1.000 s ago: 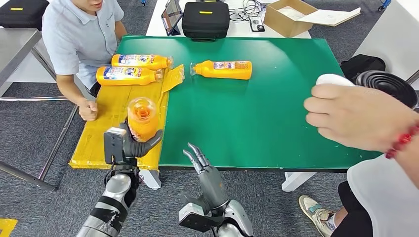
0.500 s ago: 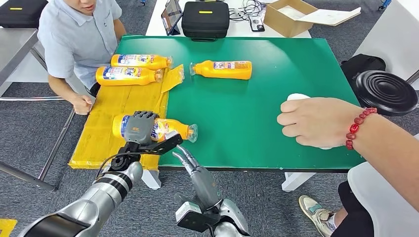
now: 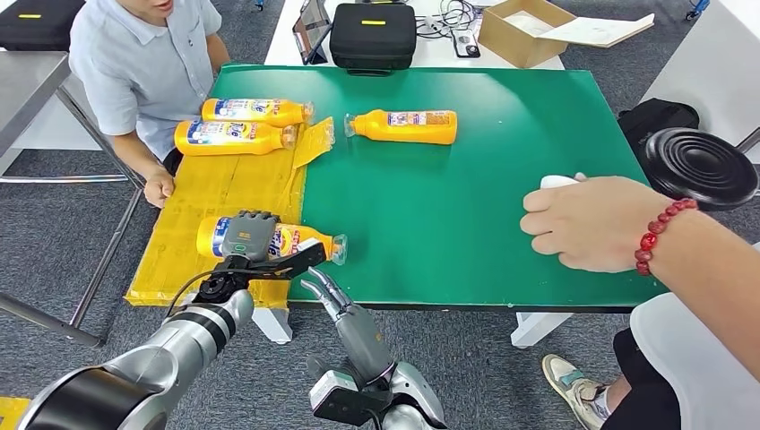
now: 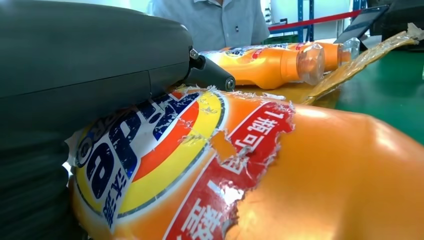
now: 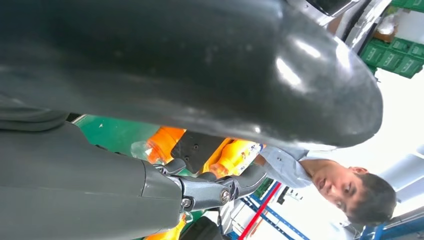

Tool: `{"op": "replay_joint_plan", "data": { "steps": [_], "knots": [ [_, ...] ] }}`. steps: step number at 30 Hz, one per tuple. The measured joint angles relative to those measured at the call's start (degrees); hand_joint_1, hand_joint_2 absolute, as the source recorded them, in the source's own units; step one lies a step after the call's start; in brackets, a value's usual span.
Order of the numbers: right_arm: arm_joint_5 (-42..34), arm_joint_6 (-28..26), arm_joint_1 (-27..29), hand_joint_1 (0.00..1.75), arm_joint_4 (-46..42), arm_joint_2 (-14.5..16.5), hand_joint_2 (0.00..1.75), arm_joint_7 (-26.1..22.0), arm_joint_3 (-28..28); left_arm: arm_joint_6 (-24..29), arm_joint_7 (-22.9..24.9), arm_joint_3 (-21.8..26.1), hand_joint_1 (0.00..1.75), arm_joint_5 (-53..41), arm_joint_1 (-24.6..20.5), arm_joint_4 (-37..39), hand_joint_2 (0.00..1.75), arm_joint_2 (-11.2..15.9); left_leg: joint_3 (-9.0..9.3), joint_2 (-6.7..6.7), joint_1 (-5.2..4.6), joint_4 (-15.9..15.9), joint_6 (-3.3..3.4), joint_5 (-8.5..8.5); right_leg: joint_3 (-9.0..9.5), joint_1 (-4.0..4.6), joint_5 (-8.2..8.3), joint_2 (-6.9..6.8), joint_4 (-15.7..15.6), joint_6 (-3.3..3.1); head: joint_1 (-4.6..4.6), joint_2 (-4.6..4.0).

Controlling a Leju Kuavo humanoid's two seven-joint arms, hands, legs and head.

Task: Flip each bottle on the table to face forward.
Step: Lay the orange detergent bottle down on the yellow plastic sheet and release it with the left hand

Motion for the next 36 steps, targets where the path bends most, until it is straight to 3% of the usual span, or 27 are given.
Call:
{"op": "replay_joint_plan", "data": {
  "steps": [3, 5, 6, 9, 10, 15, 19, 27, 35, 36],
  "knots": [
    [-0.2, 0.1, 0.0, 0.0, 0.0, 0.0, 0.0, 0.0, 0.0, -1.4, -0.4, 0.0, 1.75, 1.0, -0.4, 0.2, 1.75, 0.0, 0.01, -0.01, 0.0, 0.0, 0.0, 0.0, 0.01, 0.0, 0.0, 0.0, 0.0, 0.0, 0.0, 0.0],
    [-0.5, 0.2, 0.0, 0.0, 0.0, 0.0, 0.0, 0.0, 0.1, -2.9, -0.7, 0.0, 1.62, 1.8, -0.7, 0.4, 1.75, 0.0, 0.02, -0.01, 0.0, 0.0, 0.0, 0.0, 0.02, 0.01, 0.0, 0.0, 0.0, 0.0, 0.0, 0.0],
    [-0.6, 0.2, 0.0, 0.0, 0.0, 0.0, 0.0, 0.0, 0.1, -3.7, -1.0, 0.0, 1.37, 2.3, -0.8, 0.5, 1.75, 0.0, 0.02, -0.01, 0.0, 0.0, 0.0, 0.0, 0.02, 0.01, 0.0, 0.0, 0.0, 0.0, -0.01, 0.0],
    [-0.9, 0.3, 0.0, 0.0, 0.2, 0.0, 0.0, 0.0, 0.1, -6.6, -1.8, 0.4, 0.23, 4.0, -1.2, 0.6, 1.75, -0.1, 0.03, -0.01, 0.0, 0.0, 0.0, 0.0, 0.03, 0.01, 0.0, 0.0, 0.0, 0.0, -0.01, 0.0],
    [-1.0, 0.3, 0.0, 0.0, 0.2, 0.0, 0.0, 0.0, 0.1, -7.7, -2.1, 0.6, 0.04, 4.6, -1.3, 0.7, 1.75, -0.1, 0.04, -0.01, 0.0, 0.0, 0.0, 0.0, 0.03, 0.01, 0.0, 0.0, 0.0, 0.0, 0.0, 0.0],
    [-1.6, 0.6, -0.1, 0.0, 0.5, 0.1, 0.0, 0.0, 0.1, -14.1, -4.5, 1.8, 0.0, 7.2, -2.2, 0.7, 1.75, -0.3, 0.1, -0.04, 0.0, 0.0, 0.0, 0.0, 0.11, -0.01, 0.0, -0.01, 0.0, 0.0, 0.0, 0.0],
    [-2.1, 0.8, -0.2, 0.0, 0.8, 0.1, 0.0, 0.0, 0.1, -22.4, -9.7, 4.3, 0.0, 12.8, -2.9, 0.6, 0.0, -0.7, 0.19, -0.09, -0.01, 0.0, 0.0, 0.0, 0.21, -0.03, -0.01, -0.03, 0.0, 0.0, -0.01, 0.0],
    [-2.7, 0.3, -0.2, 0.0, 1.3, 0.1, 0.0, 0.0, 0.1, -27.9, -16.7, 10.3, 0.0, 22.2, -2.8, -0.2, 0.0, -1.8, 0.28, -0.15, -0.01, 0.0, 0.01, 0.01, 0.31, -0.02, -0.02, -0.04, 0.0, 0.0, 0.0, 0.0],
    [-2.7, -0.2, -0.2, 0.0, 1.6, 0.1, 0.0, 0.0, 0.1, -28.4, -18.2, 14.0, 0.0, 24.7, -2.2, -1.0, 0.0, -2.6, 0.28, -0.13, -0.01, 0.0, 0.0, 0.01, 0.31, -0.01, -0.02, -0.04, 0.0, 0.0, -0.01, 0.0],
    [-2.7, -0.2, -0.2, 0.0, 1.6, 0.1, 0.0, 0.0, 0.1, -28.5, -18.4, 14.2, 0.0, 24.9, -2.2, -1.0, 0.44, -2.6, 0.28, -0.13, -0.01, 0.0, 0.0, 0.01, 0.31, -0.01, -0.02, -0.04, 0.0, 0.0, -0.01, 0.0]
  ]
}}
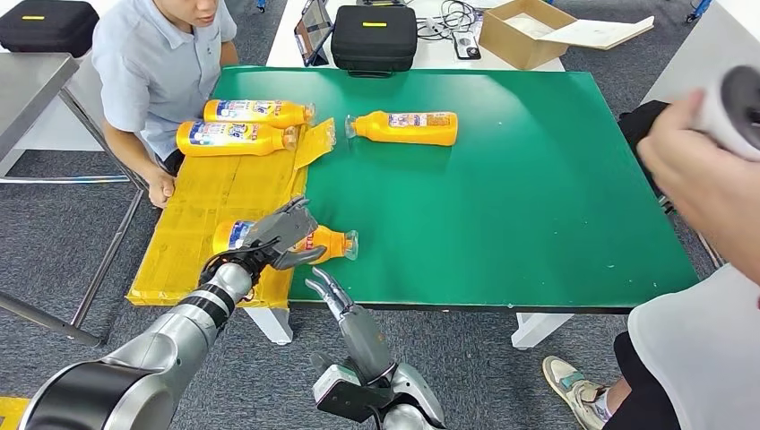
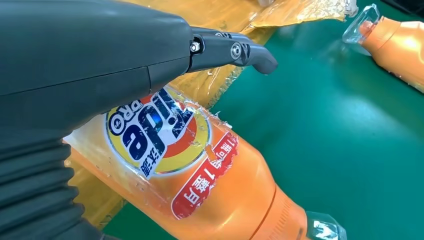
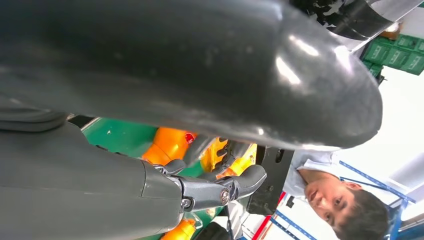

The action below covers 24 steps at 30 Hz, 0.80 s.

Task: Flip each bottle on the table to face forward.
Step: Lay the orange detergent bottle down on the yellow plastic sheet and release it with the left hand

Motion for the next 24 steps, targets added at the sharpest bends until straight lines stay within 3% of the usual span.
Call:
{"op": "replay_joint_plan", "data": {
  "steps": [3, 8, 10, 12, 14, 16, 20, 24],
  "knots": [
    [0.0, 0.0, 0.0, 0.0, 0.1, -0.1, 0.0, 0.0, 0.0, -0.6, -1.5, 0.7, 0.0, 1.8, 0.3, -0.5, 1.75, -0.1, 0.0, 0.0, 0.0, 0.0, 0.0, 0.0, -0.01, 0.0, 0.0, 0.0, 0.0, 0.0, 0.0, 0.0],
    [-0.2, -0.9, 0.2, 0.0, 0.1, -0.5, 0.0, 0.0, 0.0, -0.6, -11.2, 3.4, 0.0, 13.6, 3.7, -5.1, 1.75, -1.1, -0.03, 0.07, 0.0, 0.0, 0.0, 0.0, -0.05, 0.0, 0.0, 0.02, 0.0, 0.0, 0.01, 0.0],
    [-0.8, -1.6, 0.4, 0.0, -0.4, -0.9, 0.87, 0.0, 0.0, -2.8, -13.5, 5.1, 0.0, 23.0, 6.0, -9.4, 1.75, -2.1, -0.05, 0.07, -0.01, 0.0, 0.0, -0.01, -0.06, -0.01, 0.0, 0.02, 0.0, 0.0, 0.01, 0.0],
    [-2.2, -2.3, 0.6, 0.0, -1.6, -1.4, 1.75, 0.0, 0.1, -5.8, -12.5, 6.3, 0.0, 33.7, 8.7, -15.1, 1.75, -3.3, -0.07, 0.09, -0.01, 0.0, 0.0, -0.02, -0.08, -0.01, 0.0, 0.03, 0.0, 0.0, 0.01, 0.0],
    [-4.3, -2.7, 1.1, 0.0, -3.4, -1.9, 1.75, 0.0, 0.0, -7.2, -10.5, 6.8, 0.0, 44.5, 12.0, -21.7, 1.75, -4.2, -0.09, 0.13, -0.01, 0.0, -0.01, -0.05, -0.11, -0.01, -0.01, 0.03, 0.0, 0.01, 0.01, 0.0],
    [-6.0, -3.4, 2.0, 0.0, -5.5, -2.2, 1.75, 0.0, -0.5, -5.1, -9.0, 6.8, 0.0, 52.2, 15.6, -28.1, 1.75, -4.7, -0.11, 0.15, -0.01, 0.0, -0.04, -0.09, -0.16, 0.0, -0.02, 0.04, 0.0, 0.0, 0.0, 0.0],
    [-8.2, -6.4, 4.4, 0.0, -10.5, -2.6, 0.0, 0.0, -2.6, 1.1, -9.0, 5.9, 0.0, 58.7, 21.8, -38.1, 1.75, -4.9, -0.19, 0.14, 0.0, 0.0, -0.06, -0.11, -0.26, 0.03, -0.06, 0.04, 0.0, -0.04, 0.0, 0.0],
    [-10.3, -6.8, 6.5, 0.0, -13.3, -2.4, 0.0, 0.0, -6.9, 3.6, -10.1, 4.5, 0.0, 61.4, 28.7, -48.3, 1.75, -4.8, -0.21, 0.17, 0.0, 0.0, -0.07, -0.12, -0.26, 0.03, -0.1, 0.04, 0.0, -0.08, 0.0, 0.0]
  ]
}}
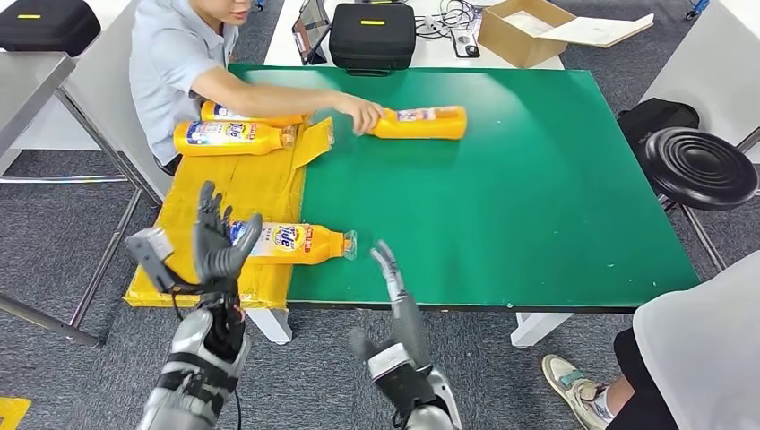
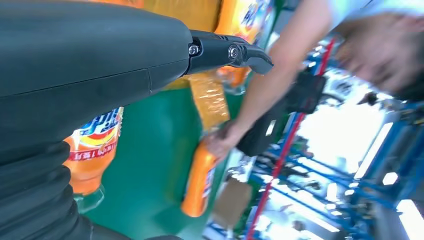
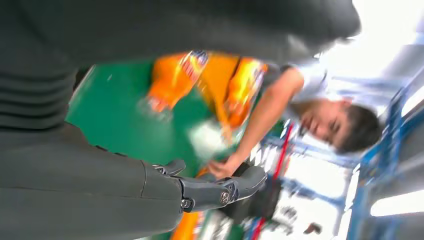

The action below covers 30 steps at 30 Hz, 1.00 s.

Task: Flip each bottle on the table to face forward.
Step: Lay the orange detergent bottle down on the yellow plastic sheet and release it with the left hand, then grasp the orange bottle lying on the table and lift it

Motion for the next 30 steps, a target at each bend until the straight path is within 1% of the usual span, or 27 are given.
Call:
{"op": "replay_joint_plan", "data": {
  "steps": [2, 4, 6, 9, 13, 15, 17, 18, 20, 23, 27, 30],
  "knots": [
    [-1.4, 1.3, 1.4, 0.0, -0.2, 0.3, 0.0, 0.0, -3.4, 1.7, -0.3, -0.6, 0.0, 0.0, 4.2, -5.9, 1.75, 0.1, 0.0, 0.01, 0.0, 0.0, 0.0, -0.01, -0.01, -0.01, -0.01, 0.0, 0.0, 0.0, -0.01, 0.0],
    [-0.9, 2.1, 2.8, 0.0, -0.2, 0.6, 0.0, 0.2, -6.6, 3.3, -0.5, -1.0, 0.0, -1.0, 8.1, -10.7, 1.75, 0.3, -0.01, -0.03, 0.0, 0.0, 0.01, -0.02, -0.02, -0.02, -0.03, 0.0, 0.0, 0.02, -0.01, 0.0],
    [2.1, 0.8, 3.9, 0.0, -0.2, 0.7, 0.0, 0.7, -9.1, 4.5, -0.6, -1.5, 0.0, -2.7, 10.9, -13.9, 1.75, 0.5, -0.02, -0.08, 0.0, 0.0, 0.01, -0.02, -0.02, -0.02, -0.07, -0.01, 0.0, 0.08, 0.0, 0.0],
    [5.5, -1.4, 4.9, 0.0, -0.3, 0.7, 0.0, 1.3, -12.0, 5.5, -0.9, -2.5, 0.0, -4.5, 13.6, -17.0, 1.75, 0.9, -0.03, -0.09, 0.0, 0.0, 0.01, -0.04, -0.01, -0.03, -0.09, -0.01, 0.0, 0.11, 0.01, 0.0],
    [7.2, -2.6, 5.6, 0.0, -0.4, 0.8, 1.75, 1.9, -14.0, 6.0, -1.1, -3.3, 0.0, -5.0, 15.3, -19.2, 1.75, 1.2, -0.01, -0.08, 0.0, 0.0, 0.01, -0.03, 0.0, -0.02, -0.08, -0.01, 0.0, 0.11, 0.0, 0.0],
    [12.1, -6.0, 5.6, 0.0, -0.4, 0.7, 1.75, 3.2, -14.9, 6.4, -1.4, -3.6, 0.0, -6.0, 16.0, -19.9, 1.75, 1.3, -0.01, -0.07, 0.0, 0.0, 0.01, -0.03, 0.01, -0.02, -0.08, -0.01, 0.0, 0.11, -0.01, 0.0],
    [20.8, -9.9, 5.4, 0.0, 0.0, 0.6, 1.75, 4.2, -16.8, 6.8, -2.1, -4.3, 0.0, -7.6, 16.8, -20.5, 1.75, 1.4, 0.0, -0.07, 0.0, 0.0, 0.01, -0.03, 0.01, -0.02, -0.08, -0.01, 0.0, 0.11, -0.01, 0.0],
    [25.2, -11.0, 5.1, 0.0, 0.5, 0.5, 1.75, 4.2, -18.3, 6.9, -2.5, -4.8, 0.0, -8.3, 17.1, -20.6, 1.75, 1.4, 0.0, -0.08, 0.0, 0.0, 0.01, -0.03, 0.01, -0.02, -0.08, -0.01, 0.0, 0.11, -0.01, 0.0],
    [31.8, -11.6, 4.2, 0.0, 2.1, 0.1, 1.75, 3.7, -21.6, 7.1, -3.2, -5.9, 0.0, -9.5, 17.4, -20.6, 1.75, 1.5, -0.01, -0.09, -0.01, 0.0, 0.01, -0.03, 0.02, -0.03, -0.08, -0.02, 0.0, 0.11, -0.01, 0.0],
    [36.3, -11.7, 3.0, 0.0, 4.3, -0.5, 1.75, 3.3, -25.8, 7.4, -3.7, -7.1, 0.0, -10.2, 17.4, -20.6, 1.75, 1.7, -0.01, -0.09, -0.01, 0.0, 0.01, -0.03, 0.03, -0.05, -0.07, -0.02, 0.0, 0.12, 0.01, 0.0],
    [43.7, -11.8, 1.1, 0.0, 7.7, -1.3, 1.75, 5.6, -29.4, 7.5, -3.8, -8.1, 0.0, -10.6, 17.3, -20.6, 1.75, 1.9, 0.0, -0.08, -0.02, 0.0, 0.01, -0.03, 0.03, -0.04, -0.07, -0.01, 0.0, 0.13, -0.01, 0.0],
    [50.2, -11.8, -2.4, 0.0, 12.5, -2.3, 1.75, 8.1, -32.4, 8.0, -4.0, -9.0, 0.0, -12.0, 16.7, -20.2, 1.75, 2.1, 0.0, -0.07, -0.01, 0.0, 0.02, -0.02, 0.03, -0.03, -0.02, -0.01, 0.0, 0.1, -0.01, 0.0]
  ]
}}
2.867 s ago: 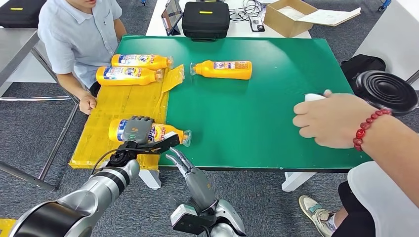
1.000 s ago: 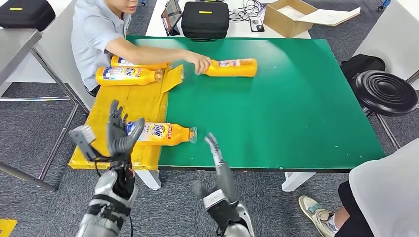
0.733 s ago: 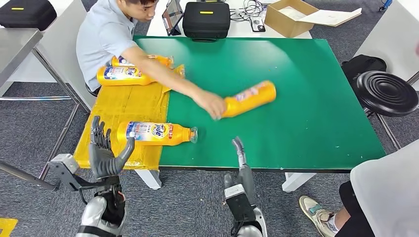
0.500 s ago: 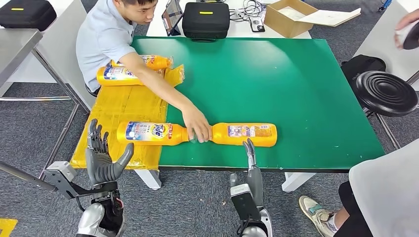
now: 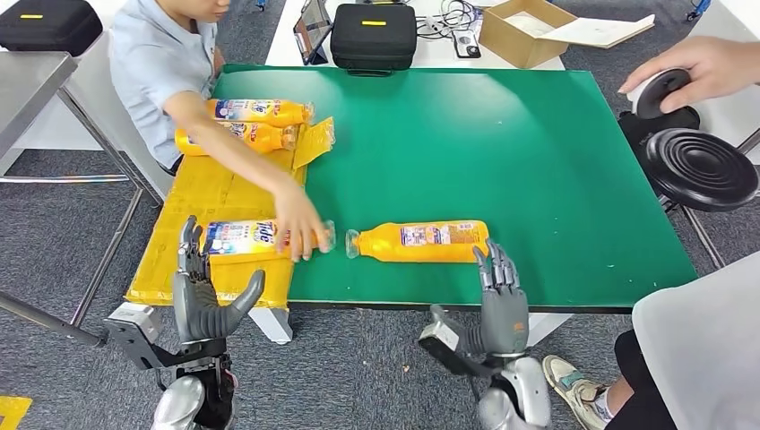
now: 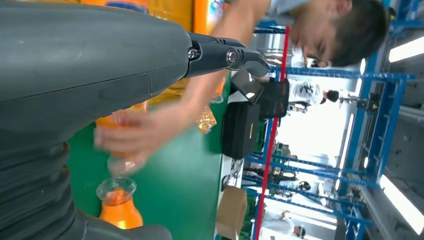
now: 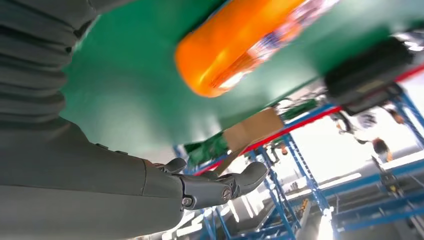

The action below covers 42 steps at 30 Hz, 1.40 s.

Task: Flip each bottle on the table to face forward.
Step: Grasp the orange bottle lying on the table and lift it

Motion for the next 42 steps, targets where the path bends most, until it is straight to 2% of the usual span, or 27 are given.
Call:
{"op": "replay_joint_plan", "data": {
  "steps": [7, 13, 31, 42],
  "knots": [
    [4.8, 0.9, -11.9, 0.0, 17.8, -1.8, 1.75, 7.0, -1.3, 0.6, 1.0, -1.7, 0.0, -0.6, -3.1, 2.8, 1.75, 0.0, 0.05, 0.06, 0.0, 0.0, 0.02, 0.07, 0.01, 0.01, 0.1, 0.0, 0.0, -0.08, 0.0, 0.0],
    [6.5, 1.6, -17.4, 0.0, 26.5, -2.6, 1.75, 10.1, -0.9, -0.1, 1.9, -2.9, 0.0, -0.6, -4.7, 4.7, 1.75, 0.0, 0.03, 0.06, 0.0, 0.0, 0.02, 0.06, 0.0, 0.01, 0.09, 0.0, 0.0, -0.08, 0.0, 0.0],
    [12.6, 2.5, -25.7, 0.0, 35.6, -2.9, 1.75, 16.5, 3.5, -1.9, 3.4, -5.7, 0.0, 0.6, -8.8, 9.6, 1.75, -0.6, 0.02, 0.05, 0.0, 0.0, 0.03, 0.07, 0.0, 0.0, 0.09, 0.0, 0.0, -0.07, -0.01, 0.0],
    [13.0, 2.5, -26.9, 0.0, 37.6, -2.9, 1.75, 17.0, 4.8, -2.1, 3.7, -6.0, 0.0, 0.7, -9.7, 10.8, 1.75, -1.0, 0.01, 0.05, 0.0, 0.0, 0.03, 0.06, 0.0, 0.0, 0.09, 0.0, 0.0, -0.07, -0.01, 0.0]
  ]
}}
